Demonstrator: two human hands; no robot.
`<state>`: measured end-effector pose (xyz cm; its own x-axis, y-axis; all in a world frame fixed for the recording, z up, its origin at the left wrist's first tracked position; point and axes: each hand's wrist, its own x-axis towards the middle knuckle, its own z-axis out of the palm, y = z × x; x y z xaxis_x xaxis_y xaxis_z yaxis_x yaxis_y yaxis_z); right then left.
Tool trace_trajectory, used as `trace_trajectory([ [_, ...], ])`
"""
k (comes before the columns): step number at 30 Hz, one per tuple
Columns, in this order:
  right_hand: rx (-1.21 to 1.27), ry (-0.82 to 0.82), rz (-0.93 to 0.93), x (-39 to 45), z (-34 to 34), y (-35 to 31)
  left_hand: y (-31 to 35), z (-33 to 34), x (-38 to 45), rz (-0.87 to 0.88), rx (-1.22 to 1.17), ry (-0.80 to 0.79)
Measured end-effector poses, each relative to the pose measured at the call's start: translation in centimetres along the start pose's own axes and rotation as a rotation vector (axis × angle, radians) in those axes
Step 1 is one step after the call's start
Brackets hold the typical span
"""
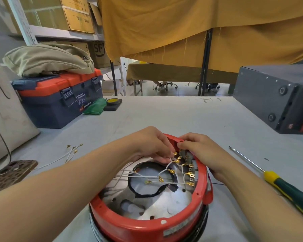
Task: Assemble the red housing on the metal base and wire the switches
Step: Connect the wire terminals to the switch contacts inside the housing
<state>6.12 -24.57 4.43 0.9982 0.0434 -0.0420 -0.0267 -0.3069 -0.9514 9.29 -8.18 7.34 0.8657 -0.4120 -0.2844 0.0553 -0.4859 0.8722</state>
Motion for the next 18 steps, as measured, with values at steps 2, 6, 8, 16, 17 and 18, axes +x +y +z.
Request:
trace_trajectory([
  [2, 0.016, -0.008, -0.009, 0.2, -0.1, 0.2, -0.2, 0.1, 0.2, 0.005, -0.005, 0.000],
  [6, 0.061, -0.044, 0.018, 0.3, -0.3, 0.3, -0.8, 0.4, 0.4, 0.015, -0.039, -0.012],
  [8, 0.125, -0.071, 0.047, 0.2, -0.4, 0.3, -1.0, 0.6, 0.4, 0.018, -0.066, -0.032],
  [16, 0.181, -0.056, 0.058, 0.3, -0.2, 0.5, -1.1, 0.6, 0.2, 0.056, -0.184, -0.043],
  [17, 0.182, -0.058, 0.058, 0.4, -0.2, 0.6, -1.1, 0.6, 0.2, 0.060, -0.181, -0.047],
  [18, 0.182, -0.059, 0.057, 0.4, -0.2, 0.6, -1.1, 0.6, 0.2, 0.062, -0.179, -0.049],
])
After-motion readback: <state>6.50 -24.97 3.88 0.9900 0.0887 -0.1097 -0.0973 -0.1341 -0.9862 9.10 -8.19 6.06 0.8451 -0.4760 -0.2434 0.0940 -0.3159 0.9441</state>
